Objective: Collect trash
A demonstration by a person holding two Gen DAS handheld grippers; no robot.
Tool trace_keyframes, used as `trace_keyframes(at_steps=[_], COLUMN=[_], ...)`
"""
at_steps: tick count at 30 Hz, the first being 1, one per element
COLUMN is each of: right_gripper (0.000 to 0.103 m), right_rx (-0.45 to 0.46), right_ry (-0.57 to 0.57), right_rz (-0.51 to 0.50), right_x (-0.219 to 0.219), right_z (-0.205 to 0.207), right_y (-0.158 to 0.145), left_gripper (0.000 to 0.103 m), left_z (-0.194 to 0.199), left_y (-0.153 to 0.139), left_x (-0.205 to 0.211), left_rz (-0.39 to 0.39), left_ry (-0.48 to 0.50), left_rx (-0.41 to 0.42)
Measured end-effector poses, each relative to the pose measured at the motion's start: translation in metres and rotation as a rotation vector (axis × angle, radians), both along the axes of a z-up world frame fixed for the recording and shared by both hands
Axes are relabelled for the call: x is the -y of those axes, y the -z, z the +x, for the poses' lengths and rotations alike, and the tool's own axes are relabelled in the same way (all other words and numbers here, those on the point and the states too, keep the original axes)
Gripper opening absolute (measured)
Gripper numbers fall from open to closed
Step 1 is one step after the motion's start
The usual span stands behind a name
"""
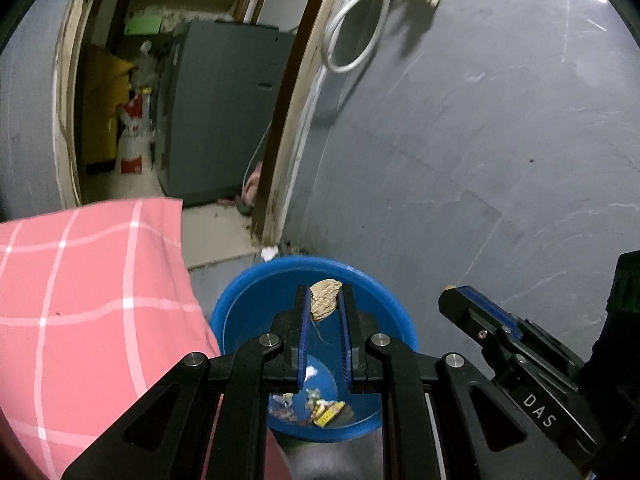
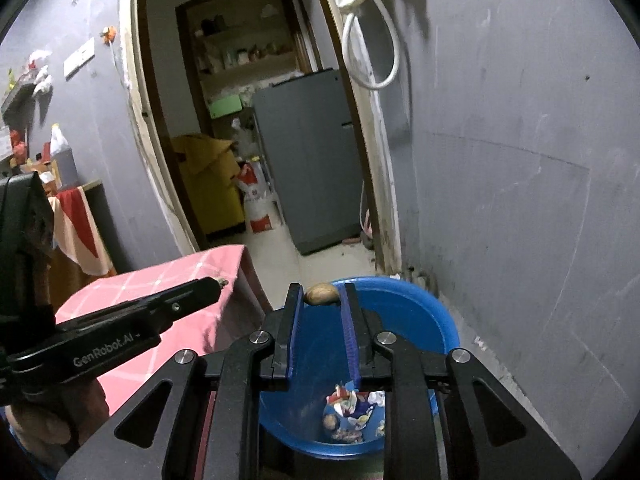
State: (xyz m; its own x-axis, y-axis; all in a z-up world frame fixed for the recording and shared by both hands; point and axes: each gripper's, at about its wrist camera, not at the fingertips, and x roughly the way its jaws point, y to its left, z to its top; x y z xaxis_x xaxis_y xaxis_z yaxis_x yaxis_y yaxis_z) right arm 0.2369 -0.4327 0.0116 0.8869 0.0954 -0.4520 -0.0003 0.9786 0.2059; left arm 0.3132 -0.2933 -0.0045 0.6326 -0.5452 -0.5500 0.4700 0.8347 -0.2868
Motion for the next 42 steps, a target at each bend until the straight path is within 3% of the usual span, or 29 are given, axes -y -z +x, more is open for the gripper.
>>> trace_keyframes(at_steps=[4, 8, 11, 14, 22, 25, 29, 31, 33, 38, 42], right_gripper=[0.018, 0.019, 0.02, 0.03, 0.033, 0.048, 0.051, 0.058, 0.077, 0.087, 0.103], right_rx=[-0.028, -0.045, -0.05, -0.048, -0.011, 0.026, 0.072, 0.09, 0.115, 0.163, 0.211], right_ry=[0.001, 0.002, 0.006, 0.009, 0.016, 0.019, 0.024, 0.031, 0.038, 0.037, 0.028], right_rz=[0.002, 0.0, 0.003, 0.0, -0.008, -0.013, -0.035, -0.049, -0.058, -0.077, -0.083], right_x=[0.0, 0.0, 0.0, 0.0, -0.007, -0.011, -0.019, -0.024, -0.028, -0.041, -0.053], right_z=[0.005, 0.007, 0.006, 0.003, -0.011, -0.025, -0.044, -0.057, -0.071, -0.101, -0.13], right_y=[0.004, 0.006, 0.005, 0.003, -0.014, -0.026, -0.041, -0.048, -0.055, -0.068, -0.073], left_gripper=[0.013, 0.025, 0.026, 0.028, 0.041, 0.053, 0.068, 0.074, 0.081, 0.097, 0.098], left_z=[0.008, 0.01, 0.006, 0.003, -0.02, -0.034, -0.058, -0.071, -0.084, -0.12, -0.149], left_y=[0.011, 0.016, 0.013, 0.009, -0.014, -0.026, -0.041, -0.049, -0.056, -0.068, -0.073], left_x=[-0.001, -0.005, -0.01, -0.016, -0.041, -0.054, -0.076, -0.086, -0.096, -0.119, -0.13], left_rz=[0.012, 0.002, -0.005, -0.008, -0.034, -0.054, -0.082, -0.097, -0.104, -0.11, -0.104], left_ry=[-0.006, -0.012, -0.017, -0.028, -0.069, -0.087, -0.118, -0.135, -0.15, -0.161, -0.171], left_rx=[-0.05, -0.067, -0.064, -0.054, -0.004, 0.031, 0.081, 0.104, 0.128, 0.181, 0.232])
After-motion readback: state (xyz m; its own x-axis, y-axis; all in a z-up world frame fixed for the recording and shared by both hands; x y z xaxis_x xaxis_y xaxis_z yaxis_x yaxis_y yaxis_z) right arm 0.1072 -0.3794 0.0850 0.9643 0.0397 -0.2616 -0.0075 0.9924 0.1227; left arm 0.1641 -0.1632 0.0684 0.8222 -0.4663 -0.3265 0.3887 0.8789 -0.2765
